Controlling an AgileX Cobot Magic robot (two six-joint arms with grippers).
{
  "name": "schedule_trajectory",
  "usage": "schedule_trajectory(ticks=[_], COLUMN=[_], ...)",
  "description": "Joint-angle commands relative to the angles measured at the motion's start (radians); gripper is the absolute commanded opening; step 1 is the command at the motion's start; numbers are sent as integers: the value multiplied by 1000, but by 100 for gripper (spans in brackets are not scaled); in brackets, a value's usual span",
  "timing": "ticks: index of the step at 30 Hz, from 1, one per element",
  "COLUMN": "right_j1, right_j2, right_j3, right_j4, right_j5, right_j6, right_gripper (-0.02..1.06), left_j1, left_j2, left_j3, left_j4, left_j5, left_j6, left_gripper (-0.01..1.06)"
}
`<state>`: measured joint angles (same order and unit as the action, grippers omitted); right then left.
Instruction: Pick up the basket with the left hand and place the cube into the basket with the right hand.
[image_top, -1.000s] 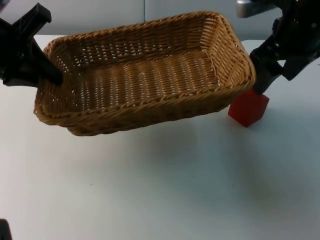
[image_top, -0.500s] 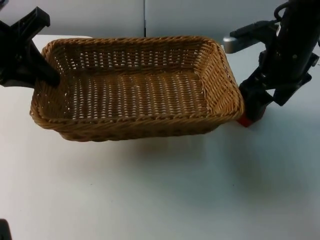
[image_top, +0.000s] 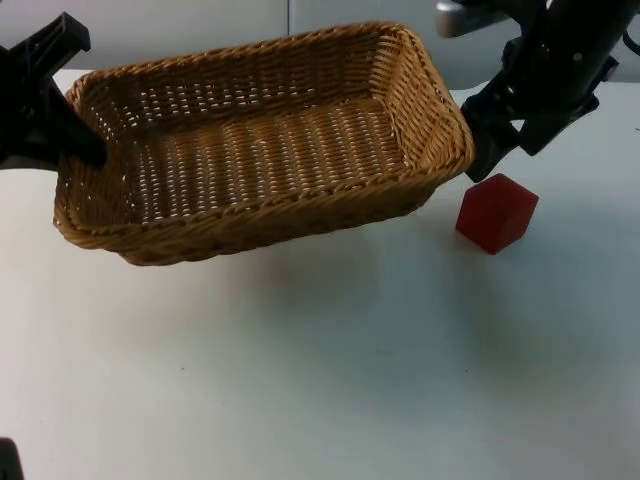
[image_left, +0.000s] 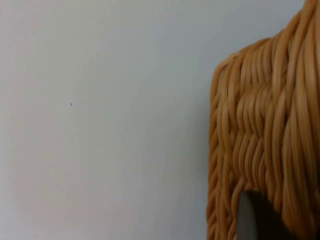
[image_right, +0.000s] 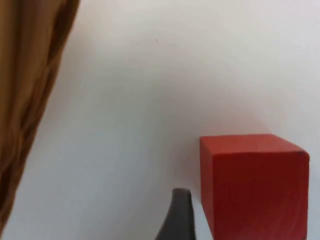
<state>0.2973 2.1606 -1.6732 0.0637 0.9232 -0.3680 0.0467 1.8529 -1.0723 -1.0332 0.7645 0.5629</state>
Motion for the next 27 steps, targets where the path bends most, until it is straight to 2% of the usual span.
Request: schedule_trajectory(ticks=[1, 21, 27], right_j1=[22, 22, 22], right_j2=[0, 97, 99], right_j3=[-8, -6, -6], right_j4=[107, 115, 72], right_j5=[-29, -27, -26], right_j6=[11, 10, 31], right_gripper=[70, 70, 69], left_j1=[-20, -20, -20], left_j2=[-15, -15, -15], left_j3=[-11, -11, -11], left_j4=[-75, -73, -73], left_j5=[100, 94, 94], left_j6=[-10, -10, -10], left_gripper=[0, 0, 0])
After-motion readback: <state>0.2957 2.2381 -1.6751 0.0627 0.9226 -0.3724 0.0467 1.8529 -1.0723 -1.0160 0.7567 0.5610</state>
